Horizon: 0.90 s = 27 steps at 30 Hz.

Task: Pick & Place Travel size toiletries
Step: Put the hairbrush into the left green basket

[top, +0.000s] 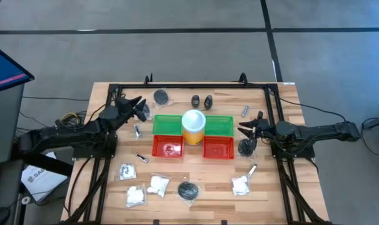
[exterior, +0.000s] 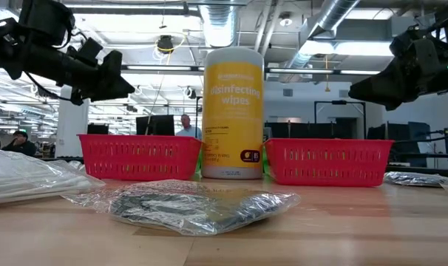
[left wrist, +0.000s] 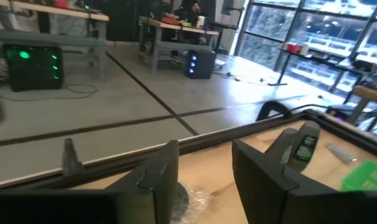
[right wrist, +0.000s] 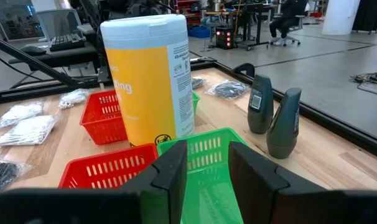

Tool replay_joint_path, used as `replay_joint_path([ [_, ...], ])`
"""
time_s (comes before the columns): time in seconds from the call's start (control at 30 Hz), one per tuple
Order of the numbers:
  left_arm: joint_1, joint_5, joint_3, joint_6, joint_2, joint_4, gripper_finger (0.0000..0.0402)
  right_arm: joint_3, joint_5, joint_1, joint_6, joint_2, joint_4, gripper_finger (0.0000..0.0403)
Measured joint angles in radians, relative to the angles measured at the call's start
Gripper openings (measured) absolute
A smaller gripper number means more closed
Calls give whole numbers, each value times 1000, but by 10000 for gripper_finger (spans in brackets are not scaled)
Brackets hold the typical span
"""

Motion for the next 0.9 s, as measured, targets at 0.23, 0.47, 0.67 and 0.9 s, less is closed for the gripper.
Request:
replay_joint_path([
  [0.23,201,181,0,-36,24,2,108,0,0,0,0,0,1,109],
  [0.47,373,345,54,-60,230,-14,93,0,0,0,0,0,4,109],
  [0.67,448,388,171,-47,471,-97,101,0,0,0,34,0,4,109],
  [0.9,469,395,293,20,618,-287,120,0,0,0,34,0,4,109],
])
